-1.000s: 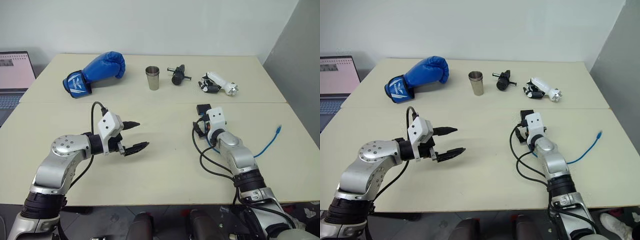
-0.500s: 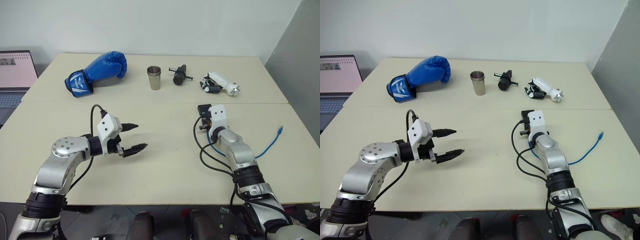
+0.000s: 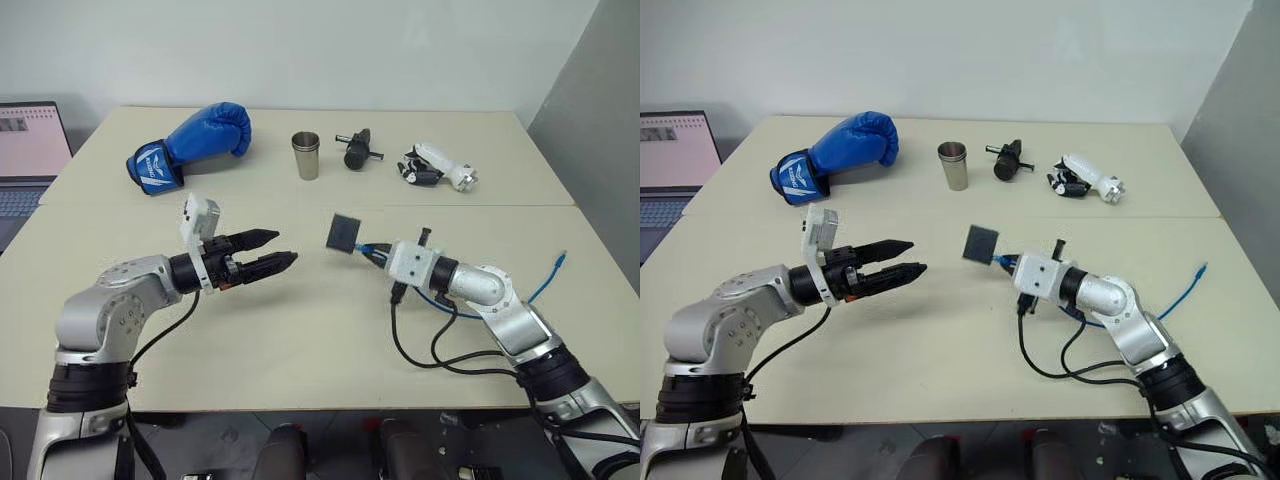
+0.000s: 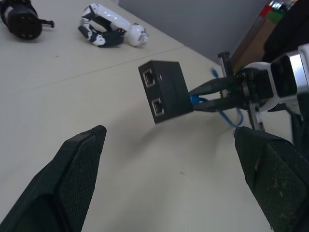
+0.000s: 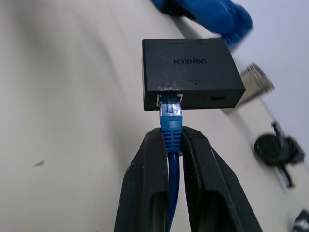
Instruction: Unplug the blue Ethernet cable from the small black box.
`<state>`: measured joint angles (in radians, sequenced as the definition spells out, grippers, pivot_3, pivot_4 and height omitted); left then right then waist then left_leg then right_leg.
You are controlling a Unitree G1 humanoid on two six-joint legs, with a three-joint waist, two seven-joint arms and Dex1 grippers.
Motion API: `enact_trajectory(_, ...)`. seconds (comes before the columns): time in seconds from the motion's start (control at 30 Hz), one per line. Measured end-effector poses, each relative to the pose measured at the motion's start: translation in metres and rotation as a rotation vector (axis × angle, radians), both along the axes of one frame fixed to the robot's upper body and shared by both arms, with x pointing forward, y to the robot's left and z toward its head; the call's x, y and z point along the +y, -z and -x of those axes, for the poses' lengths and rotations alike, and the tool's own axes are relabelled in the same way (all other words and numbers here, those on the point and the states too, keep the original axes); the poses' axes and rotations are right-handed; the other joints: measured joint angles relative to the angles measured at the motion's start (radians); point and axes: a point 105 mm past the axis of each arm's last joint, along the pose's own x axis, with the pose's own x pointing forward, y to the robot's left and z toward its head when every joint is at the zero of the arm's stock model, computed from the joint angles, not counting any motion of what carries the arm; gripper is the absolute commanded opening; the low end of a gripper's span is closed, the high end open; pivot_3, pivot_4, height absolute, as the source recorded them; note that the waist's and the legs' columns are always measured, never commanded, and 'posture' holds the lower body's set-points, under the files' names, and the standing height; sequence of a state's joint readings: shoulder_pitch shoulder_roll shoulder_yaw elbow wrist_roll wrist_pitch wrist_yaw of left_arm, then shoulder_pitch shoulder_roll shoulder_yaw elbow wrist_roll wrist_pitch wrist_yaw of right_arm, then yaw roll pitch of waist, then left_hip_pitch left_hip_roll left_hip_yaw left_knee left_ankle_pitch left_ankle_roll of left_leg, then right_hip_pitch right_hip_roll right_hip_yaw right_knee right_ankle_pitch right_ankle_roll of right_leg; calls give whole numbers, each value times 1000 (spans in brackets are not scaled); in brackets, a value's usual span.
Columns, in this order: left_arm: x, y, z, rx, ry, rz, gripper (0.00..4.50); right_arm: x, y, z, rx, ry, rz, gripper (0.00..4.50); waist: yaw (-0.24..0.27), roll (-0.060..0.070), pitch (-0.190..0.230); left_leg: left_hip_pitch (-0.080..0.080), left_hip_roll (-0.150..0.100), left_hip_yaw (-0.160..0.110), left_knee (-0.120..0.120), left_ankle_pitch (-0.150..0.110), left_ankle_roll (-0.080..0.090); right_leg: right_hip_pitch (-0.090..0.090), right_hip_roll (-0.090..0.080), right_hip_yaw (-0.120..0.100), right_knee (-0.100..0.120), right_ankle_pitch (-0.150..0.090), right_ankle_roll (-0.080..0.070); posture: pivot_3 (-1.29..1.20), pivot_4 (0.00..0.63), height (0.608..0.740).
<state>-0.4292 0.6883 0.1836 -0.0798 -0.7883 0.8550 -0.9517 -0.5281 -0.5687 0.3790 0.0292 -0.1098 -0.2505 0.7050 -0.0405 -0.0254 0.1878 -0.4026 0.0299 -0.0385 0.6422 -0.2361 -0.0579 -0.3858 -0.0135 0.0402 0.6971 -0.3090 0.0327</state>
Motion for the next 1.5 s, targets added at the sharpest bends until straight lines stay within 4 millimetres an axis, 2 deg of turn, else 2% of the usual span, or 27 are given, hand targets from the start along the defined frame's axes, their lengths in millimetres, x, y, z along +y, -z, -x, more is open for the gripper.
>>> enact_trajectory(0.27,-11,-9,8,97,106,45,4500,23,-34,13,-212,-237,46,130,-4,0,0,0,1,-2,0,0,0,1,0,0,0,0,0,0,150,740)
enact_trajectory(0.43,-17,-8,8,113,122,69,4500,27,-31,15,-214,-275,56,129,2,0,0,0,0,-3,1,0,0,1,-1,0,0,0,-1,0,150,740)
enact_trajectory(0.53,-18,-9,9,119,131,79,4019,28,-31,16,-216,-286,59,128,2,0,0,0,0,-4,1,0,0,1,-1,0,0,0,-1,0,150,740)
enact_trajectory(0.77,-19,-9,11,134,148,90,2390,31,-32,18,-222,-296,54,128,2,0,0,0,0,-5,1,0,0,1,-1,0,0,0,-1,0,150,740)
enact_trajectory(1.03,-21,-9,14,134,179,95,793,32,-29,17,-238,-288,77,128,3,0,0,0,0,-5,1,0,0,1,-1,0,1,0,-1,0,150,740)
enact_trajectory(1.2,-20,-9,14,134,183,96,793,33,-29,16,-249,-284,83,127,3,0,0,0,0,-5,1,0,0,1,-1,0,1,0,-1,0,150,740)
enact_trajectory(1.27,-20,-9,14,133,183,96,793,33,-29,16,-249,-284,82,827,3,0,0,0,0,-5,1,0,0,1,-1,0,0,0,-1,0,150,740)
enact_trajectory(1.4,-17,-4,10,147,163,87,793,36,-35,23,-259,-314,64,1541,3,0,0,0,0,-6,1,0,0,1,-1,0,1,0,-1,0,150,740)
enact_trajectory(1.5,-19,-1,9,148,175,73,793,34,-36,30,-231,-330,71,2290,7,0,0,0,0,-6,1,0,0,1,-1,0,0,0,-1,0,150,740)
